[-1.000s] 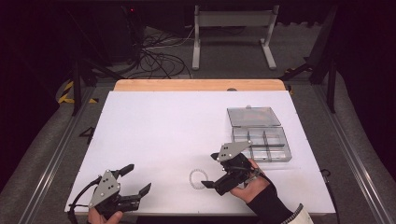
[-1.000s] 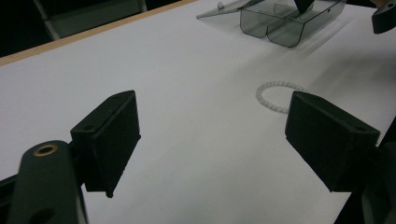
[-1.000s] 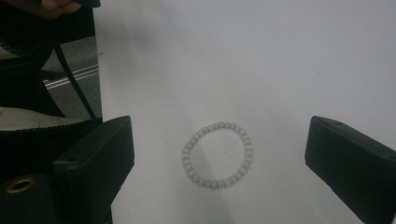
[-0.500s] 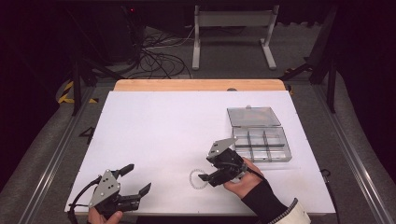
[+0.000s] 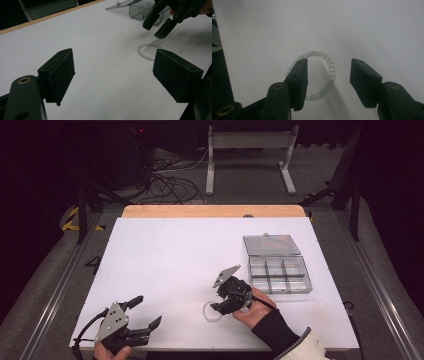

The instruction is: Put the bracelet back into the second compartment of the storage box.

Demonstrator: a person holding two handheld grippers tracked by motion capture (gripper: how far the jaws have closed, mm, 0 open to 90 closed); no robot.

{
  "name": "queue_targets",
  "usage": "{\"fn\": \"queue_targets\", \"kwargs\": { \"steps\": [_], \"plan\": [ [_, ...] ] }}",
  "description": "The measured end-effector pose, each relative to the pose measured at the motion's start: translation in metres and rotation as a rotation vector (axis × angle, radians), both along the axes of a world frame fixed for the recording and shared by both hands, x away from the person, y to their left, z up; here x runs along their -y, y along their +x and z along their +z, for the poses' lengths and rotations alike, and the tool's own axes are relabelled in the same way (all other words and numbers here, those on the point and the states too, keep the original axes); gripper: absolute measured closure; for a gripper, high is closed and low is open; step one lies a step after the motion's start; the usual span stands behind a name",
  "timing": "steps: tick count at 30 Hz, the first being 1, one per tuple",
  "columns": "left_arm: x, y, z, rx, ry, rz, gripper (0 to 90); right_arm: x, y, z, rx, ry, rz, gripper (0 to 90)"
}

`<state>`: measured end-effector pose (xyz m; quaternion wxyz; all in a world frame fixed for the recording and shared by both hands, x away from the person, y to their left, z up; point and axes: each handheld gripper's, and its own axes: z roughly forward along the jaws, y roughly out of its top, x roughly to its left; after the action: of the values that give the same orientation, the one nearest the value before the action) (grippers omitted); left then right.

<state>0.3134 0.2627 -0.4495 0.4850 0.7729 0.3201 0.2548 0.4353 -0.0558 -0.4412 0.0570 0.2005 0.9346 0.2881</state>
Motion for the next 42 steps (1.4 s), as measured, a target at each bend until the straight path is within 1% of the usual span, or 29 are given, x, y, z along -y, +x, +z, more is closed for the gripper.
{"fn": "queue_targets", "kwargs": {
  "steps": [4, 7, 12, 17, 21, 25, 31, 32, 33, 35, 36, 42],
  "plan": [
    [0.0, -0.001, 0.0, -0.004, -0.006, 0.006, 17.9, -0.004, 0.002, -0.004, -0.006, -0.029, -0.007, 52.8],
    [0.0, 0.0, 0.0, -0.004, -0.002, 0.005, 17.8, -0.007, 0.004, -0.007, -0.011, -0.047, -0.007, 55.8],
    [0.0, 0.0, 0.0, 0.0, 0.003, 0.006, 17.8, -0.012, 0.005, -0.01, -0.004, -0.076, -0.016, 60.9],
    [0.0, 0.0, 0.0, 0.003, 0.003, 0.008, 17.8, -0.016, 0.006, -0.013, -0.004, -0.099, -0.009, 63.5],
    [0.0, 0.0, 0.0, 0.001, 0.003, 0.009, 17.7, -0.019, 0.007, -0.015, 0.007, -0.116, -0.006, 66.2],
    [0.0, 0.0, 0.0, 0.002, 0.004, 0.009, 17.7, -0.021, 0.007, -0.017, 0.005, -0.125, -0.009, 71.0],
    [0.0, 0.0, 0.0, 0.002, 0.005, 0.008, 17.7, -0.025, 0.008, -0.022, 0.032, -0.163, -0.005, 80.7],
    [0.0, 0.0, 0.0, 0.002, 0.004, 0.009, 17.7, -0.026, 0.008, -0.023, 0.029, -0.173, -0.001, 83.3],
    [0.0, 0.0, 0.0, 0.002, 0.004, 0.009, 17.7, -0.026, 0.008, -0.023, 0.022, -0.167, 0.003, 84.4],
    [0.0, 0.0, -0.001, 0.002, 0.004, 0.009, 17.7, -0.026, 0.008, -0.024, 0.013, -0.157, -0.009, 85.0],
    [0.0, 0.0, -0.001, 0.001, 0.004, 0.009, 17.7, -0.026, 0.009, -0.024, 0.011, -0.159, -0.009, 85.2],
    [0.0, 0.0, 0.0, 0.0, 0.004, 0.008, 17.6, -0.026, 0.008, -0.023, 0.021, -0.166, -0.004, 85.6]
  ]
}}
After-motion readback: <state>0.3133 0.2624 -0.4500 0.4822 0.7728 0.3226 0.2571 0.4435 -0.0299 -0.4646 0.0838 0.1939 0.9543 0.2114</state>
